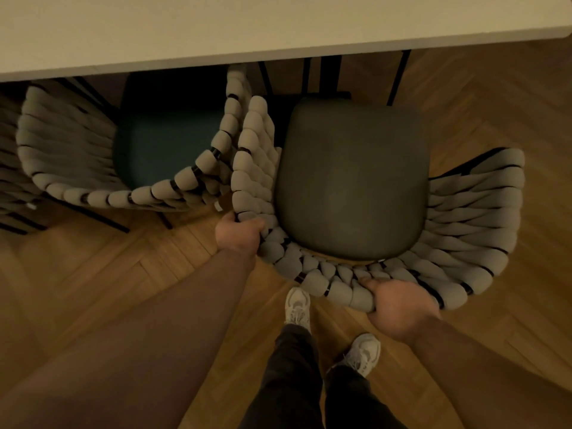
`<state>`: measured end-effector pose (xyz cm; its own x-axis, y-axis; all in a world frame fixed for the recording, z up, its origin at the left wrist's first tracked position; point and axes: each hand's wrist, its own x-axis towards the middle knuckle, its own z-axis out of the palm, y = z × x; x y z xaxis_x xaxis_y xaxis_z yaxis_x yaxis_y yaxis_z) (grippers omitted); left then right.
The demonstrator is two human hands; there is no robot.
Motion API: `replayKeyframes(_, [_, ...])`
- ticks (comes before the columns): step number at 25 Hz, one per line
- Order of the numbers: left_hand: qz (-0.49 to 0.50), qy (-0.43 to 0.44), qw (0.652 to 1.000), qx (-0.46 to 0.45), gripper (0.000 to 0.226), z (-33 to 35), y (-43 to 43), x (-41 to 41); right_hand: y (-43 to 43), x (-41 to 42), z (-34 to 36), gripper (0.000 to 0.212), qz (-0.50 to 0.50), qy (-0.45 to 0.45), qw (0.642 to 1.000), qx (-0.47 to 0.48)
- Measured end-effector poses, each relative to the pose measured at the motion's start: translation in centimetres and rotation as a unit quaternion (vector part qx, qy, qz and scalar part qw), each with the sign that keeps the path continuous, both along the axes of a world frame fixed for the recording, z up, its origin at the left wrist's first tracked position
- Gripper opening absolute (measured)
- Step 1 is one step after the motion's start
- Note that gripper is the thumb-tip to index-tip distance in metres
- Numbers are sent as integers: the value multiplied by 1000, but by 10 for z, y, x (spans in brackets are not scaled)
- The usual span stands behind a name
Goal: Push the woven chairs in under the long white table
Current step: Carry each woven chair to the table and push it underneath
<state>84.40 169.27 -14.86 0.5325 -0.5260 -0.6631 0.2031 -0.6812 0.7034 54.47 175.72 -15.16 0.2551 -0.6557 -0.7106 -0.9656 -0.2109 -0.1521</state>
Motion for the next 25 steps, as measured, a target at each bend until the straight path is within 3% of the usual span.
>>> replayKeyframes(5, [-99, -61, 992, 47, 55, -14, -33, 29, -20, 34, -15, 44, -8, -5, 1000, -9])
replayKeyframes(7, [-153, -144, 973, 94, 49, -12, -43, 28, -22, 39, -17, 39, -17, 0, 1000, -13])
replayKeyframes(8, [-271, -229, 924, 145, 52, -11, -42, 24, -22, 39, -17, 40, -20, 2, 1000, -15])
replayKeyframes(9, [-390, -327, 843, 172, 60, -9, -36, 16, -22, 38, -16, 40, -22, 2, 1000, -16])
replayKeyframes(11, [-545, -406, 715, 166, 72, 0, -16, -1, -21, 37, -15, 40, -29, 1, 1000, -12])
replayKeyframes(12, [-600, -420, 668, 131, 66, 7, -7, -12, -22, 37, -14, 40, -30, -1, 1000, -7])
replayKeyframes(13, [-669, -423, 600, 115, 61, 11, 3, -25, -23, 37, -12, 40, -29, -3, 1000, -2])
replayKeyframes(15, [-787, -366, 485, 110, 74, 11, 11, -45, -25, 37, -12, 41, -24, -4, 1000, 2])
replayKeyframes(17, [-834, -297, 444, 141, 95, 12, -1, -55, -25, 35, -13, 43, -28, -11, 1000, 1])
replayKeyframes(19, [-856, -289, 397, 163, 101, 9, -15, -55, -22, 32, -10, 48, -38, -13, 999, -21])
replayKeyframes(22, [-850, -301, 386, 193, 86, 2, -27, -47, -14, 17, -11, 58, -43, 36, 998, -42])
replayKeyframes(25, [-854, -302, 379, 189, 80, 2, -25, -48, -23, -3, -11, 47, -8, 73, 997, -9])
